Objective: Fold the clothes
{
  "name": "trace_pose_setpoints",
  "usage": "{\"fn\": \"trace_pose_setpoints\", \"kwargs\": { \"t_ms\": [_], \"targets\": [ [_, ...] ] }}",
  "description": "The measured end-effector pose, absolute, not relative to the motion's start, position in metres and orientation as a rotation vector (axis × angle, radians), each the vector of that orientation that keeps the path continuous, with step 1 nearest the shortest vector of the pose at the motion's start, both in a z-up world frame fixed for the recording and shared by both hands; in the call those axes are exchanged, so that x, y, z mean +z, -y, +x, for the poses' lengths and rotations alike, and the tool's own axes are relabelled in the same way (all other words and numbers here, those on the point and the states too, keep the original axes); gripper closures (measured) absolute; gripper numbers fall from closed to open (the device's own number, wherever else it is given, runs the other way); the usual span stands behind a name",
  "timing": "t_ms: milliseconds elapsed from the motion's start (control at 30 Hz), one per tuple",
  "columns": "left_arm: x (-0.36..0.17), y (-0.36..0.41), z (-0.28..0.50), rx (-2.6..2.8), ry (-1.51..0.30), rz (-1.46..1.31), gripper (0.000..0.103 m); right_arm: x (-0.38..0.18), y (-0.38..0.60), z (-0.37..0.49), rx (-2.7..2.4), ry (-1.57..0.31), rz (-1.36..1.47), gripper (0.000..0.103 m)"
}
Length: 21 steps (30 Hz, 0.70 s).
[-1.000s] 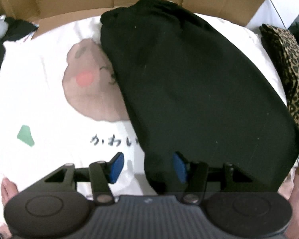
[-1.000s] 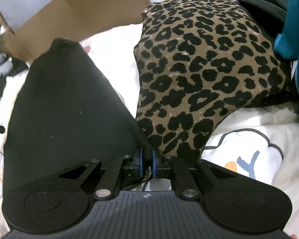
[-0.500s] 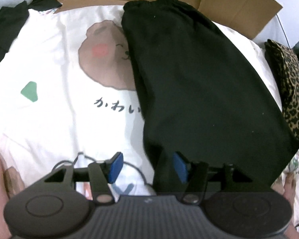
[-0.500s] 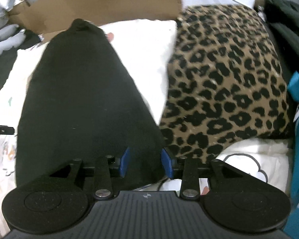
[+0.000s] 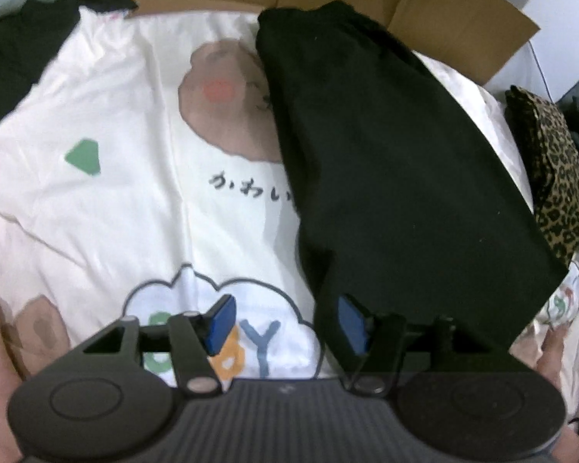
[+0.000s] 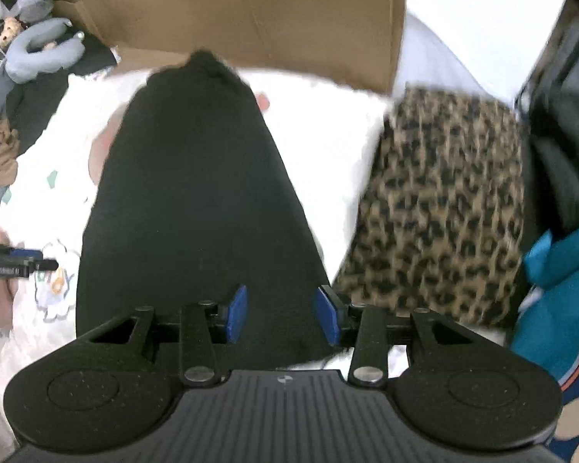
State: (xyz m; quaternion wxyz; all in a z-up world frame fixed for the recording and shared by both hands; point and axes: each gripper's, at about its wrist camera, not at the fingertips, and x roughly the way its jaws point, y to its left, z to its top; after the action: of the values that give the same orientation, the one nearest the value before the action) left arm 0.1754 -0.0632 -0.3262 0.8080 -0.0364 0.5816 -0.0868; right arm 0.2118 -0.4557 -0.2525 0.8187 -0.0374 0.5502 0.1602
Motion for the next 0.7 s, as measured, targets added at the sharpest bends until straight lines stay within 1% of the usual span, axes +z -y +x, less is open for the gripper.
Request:
{"fn": "trace_pose_setpoints", "kwargs": {
  "t_ms": [200, 333, 367, 433, 700],
  "targets": [
    [-0.324, 0.062, 0.181, -0.202, -1.210, -0.070, 0.037, -0.252, 0.430, 0.223, 0.238, -1.110, 0.000, 0.056],
    [-0.328, 0.061, 0.184, -0.214, -1.199, -0.045, 0.035, -0.264, 0.416, 0.210, 0.216, -1.065, 0.092, 0.054],
    [-0.329, 0.060, 0.184, -0.222, -1.196, -0.038, 0.035, -0.268, 0.412, 0.205, 0.216, -1.051, 0.113, 0.053],
    [-0.334, 0.059, 0.185, -0.243, -1.189, -0.016, 0.035, -0.276, 0.400, 0.195, 0.211, -1.037, 0.116, 0.050],
    [-0.355, 0.059, 0.181, -0.325, -1.109, 0.156, 0.034, -0.309, 0.347, 0.169, 0.207, -1.018, 0.072, 0.050]
  ]
}}
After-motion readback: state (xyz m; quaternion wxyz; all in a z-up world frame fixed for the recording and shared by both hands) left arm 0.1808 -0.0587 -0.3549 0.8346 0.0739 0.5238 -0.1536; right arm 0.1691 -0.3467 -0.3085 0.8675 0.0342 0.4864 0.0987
